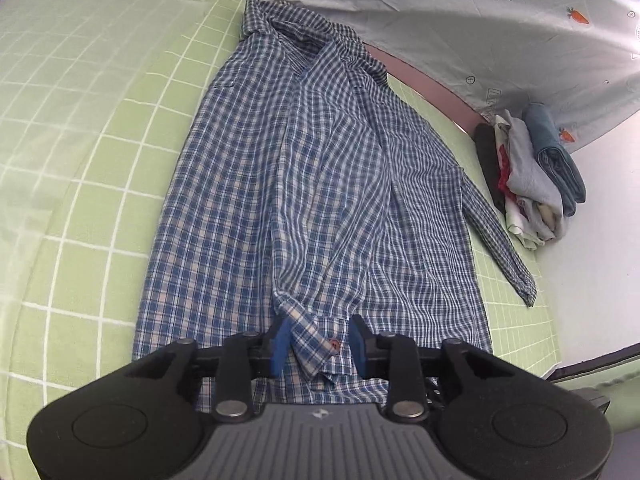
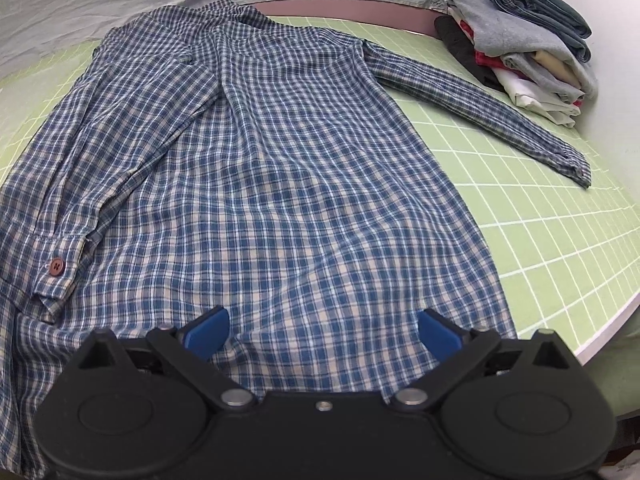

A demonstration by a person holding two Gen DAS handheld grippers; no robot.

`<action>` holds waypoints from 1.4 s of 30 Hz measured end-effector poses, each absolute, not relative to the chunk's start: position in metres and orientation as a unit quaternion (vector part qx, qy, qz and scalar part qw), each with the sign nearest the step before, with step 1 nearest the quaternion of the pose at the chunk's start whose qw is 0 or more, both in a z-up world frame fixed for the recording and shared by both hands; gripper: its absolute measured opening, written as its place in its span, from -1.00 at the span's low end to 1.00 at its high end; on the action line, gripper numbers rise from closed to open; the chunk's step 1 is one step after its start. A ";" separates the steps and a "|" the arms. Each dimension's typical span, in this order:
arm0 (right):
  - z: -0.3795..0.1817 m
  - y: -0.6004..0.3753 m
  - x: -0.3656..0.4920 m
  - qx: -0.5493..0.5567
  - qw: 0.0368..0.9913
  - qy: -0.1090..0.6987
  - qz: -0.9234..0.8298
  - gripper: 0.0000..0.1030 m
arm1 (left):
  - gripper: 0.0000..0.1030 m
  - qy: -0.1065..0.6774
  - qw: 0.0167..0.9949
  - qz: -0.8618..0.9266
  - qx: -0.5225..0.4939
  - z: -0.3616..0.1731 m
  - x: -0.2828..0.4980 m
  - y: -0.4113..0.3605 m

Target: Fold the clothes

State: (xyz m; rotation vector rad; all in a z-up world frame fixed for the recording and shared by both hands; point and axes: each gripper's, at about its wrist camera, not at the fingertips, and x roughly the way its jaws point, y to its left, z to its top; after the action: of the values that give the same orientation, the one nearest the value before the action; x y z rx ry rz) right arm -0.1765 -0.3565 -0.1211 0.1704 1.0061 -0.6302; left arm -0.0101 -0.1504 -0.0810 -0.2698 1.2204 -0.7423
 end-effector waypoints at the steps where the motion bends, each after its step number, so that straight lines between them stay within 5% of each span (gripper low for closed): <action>1: -0.121 -0.357 -0.176 0.081 0.824 0.475 -0.299 0.98 | -0.30 0.560 0.744 -0.341 -0.124 -0.082 -0.008 -0.151; 4: -0.122 -0.357 -0.176 0.092 0.819 0.475 -0.308 0.98 | -0.44 0.567 0.737 -0.348 -0.116 -0.088 -0.004 -0.154; 6: -0.123 -0.357 -0.177 0.099 0.817 0.473 -0.313 0.99 | -0.87 0.567 0.737 -0.355 -0.094 -0.089 -0.004 -0.156; 10: -0.124 -0.356 -0.179 0.115 0.814 0.469 -0.324 0.99 | -0.98 0.557 0.730 -0.379 -0.112 -0.082 -0.004 -0.151; 18: -0.123 -0.354 -0.180 0.122 0.811 0.465 -0.335 1.00 | -1.00 0.560 0.673 -0.405 -0.263 -0.086 0.003 -0.117; 27: -0.121 -0.355 -0.177 0.117 0.808 0.474 -0.329 1.00 | -0.98 0.598 0.734 -0.292 -0.134 -0.109 0.007 -0.098; 31: -0.119 -0.354 -0.171 0.092 0.810 0.484 -0.319 1.00 | -0.40 0.582 0.750 -0.287 -0.123 -0.098 0.008 -0.106; 36: -0.111 -0.367 -0.163 0.091 0.820 0.474 -0.306 1.00 | 0.05 0.553 0.781 -0.279 -0.079 -0.080 0.010 -0.131; 42: -0.103 -0.409 -0.151 0.085 0.839 0.453 -0.289 1.00 | 0.10 0.558 0.801 -0.218 0.005 -0.091 0.008 -0.169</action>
State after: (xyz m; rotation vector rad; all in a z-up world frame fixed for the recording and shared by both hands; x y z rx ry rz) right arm -0.1506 -0.4092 -0.1032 0.1807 0.9580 -0.6120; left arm 0.0084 -0.1688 -0.0906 0.0106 1.1963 -0.4671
